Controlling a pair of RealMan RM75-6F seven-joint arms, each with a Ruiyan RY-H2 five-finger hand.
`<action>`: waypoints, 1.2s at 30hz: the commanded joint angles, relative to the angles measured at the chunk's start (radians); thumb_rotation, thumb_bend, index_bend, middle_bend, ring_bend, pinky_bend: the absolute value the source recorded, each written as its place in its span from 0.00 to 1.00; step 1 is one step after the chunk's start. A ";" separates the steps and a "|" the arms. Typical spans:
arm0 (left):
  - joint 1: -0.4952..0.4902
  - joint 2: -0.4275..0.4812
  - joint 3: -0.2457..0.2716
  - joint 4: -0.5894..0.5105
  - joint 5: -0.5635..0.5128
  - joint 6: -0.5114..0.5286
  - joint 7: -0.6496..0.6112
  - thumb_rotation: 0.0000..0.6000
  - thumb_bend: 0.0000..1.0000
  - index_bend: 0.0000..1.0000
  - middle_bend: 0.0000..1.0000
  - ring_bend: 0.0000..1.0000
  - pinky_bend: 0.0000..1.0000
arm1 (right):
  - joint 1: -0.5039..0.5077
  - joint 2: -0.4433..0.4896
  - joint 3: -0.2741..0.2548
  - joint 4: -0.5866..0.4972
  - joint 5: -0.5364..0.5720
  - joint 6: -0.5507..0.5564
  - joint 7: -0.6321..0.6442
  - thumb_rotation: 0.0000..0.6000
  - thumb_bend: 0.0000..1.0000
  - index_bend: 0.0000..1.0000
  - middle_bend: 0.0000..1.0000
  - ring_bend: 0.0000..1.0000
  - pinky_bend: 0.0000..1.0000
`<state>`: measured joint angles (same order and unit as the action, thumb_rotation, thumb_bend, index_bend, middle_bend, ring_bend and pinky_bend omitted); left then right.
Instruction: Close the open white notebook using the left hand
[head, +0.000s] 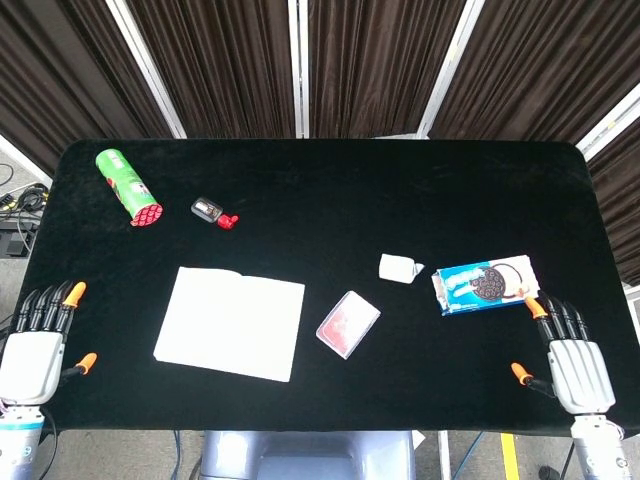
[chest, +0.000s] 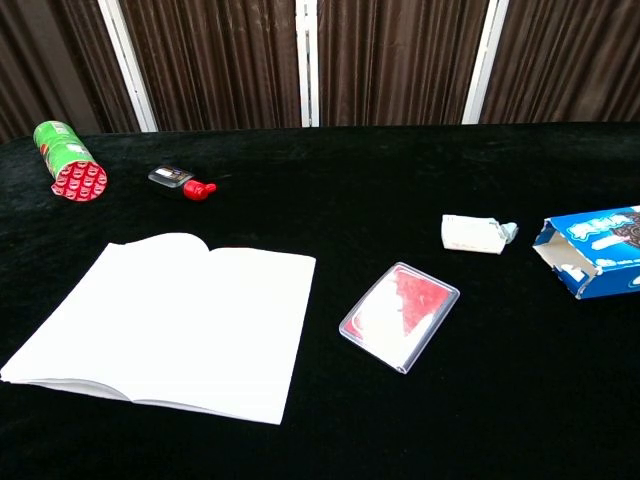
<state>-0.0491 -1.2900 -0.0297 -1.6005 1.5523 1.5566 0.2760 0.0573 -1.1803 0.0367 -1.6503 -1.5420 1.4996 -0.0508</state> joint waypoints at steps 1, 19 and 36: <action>-0.002 -0.003 0.006 0.002 0.006 -0.006 0.007 1.00 0.08 0.00 0.00 0.00 0.00 | -0.002 0.000 -0.002 0.002 -0.002 0.002 0.000 1.00 0.09 0.00 0.00 0.00 0.00; -0.077 -0.148 0.068 0.091 0.033 -0.190 0.142 1.00 0.25 0.00 0.00 0.00 0.00 | -0.002 -0.002 -0.006 0.004 0.000 -0.006 0.002 1.00 0.09 0.00 0.00 0.00 0.00; -0.145 -0.287 0.055 0.202 -0.004 -0.295 0.210 1.00 0.29 0.00 0.00 0.00 0.00 | -0.002 0.006 -0.004 -0.003 0.003 -0.009 0.017 1.00 0.09 0.00 0.00 0.00 0.00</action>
<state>-0.1915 -1.5738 0.0249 -1.4001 1.5492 1.2645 0.4837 0.0553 -1.1746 0.0333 -1.6533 -1.5384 1.4911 -0.0329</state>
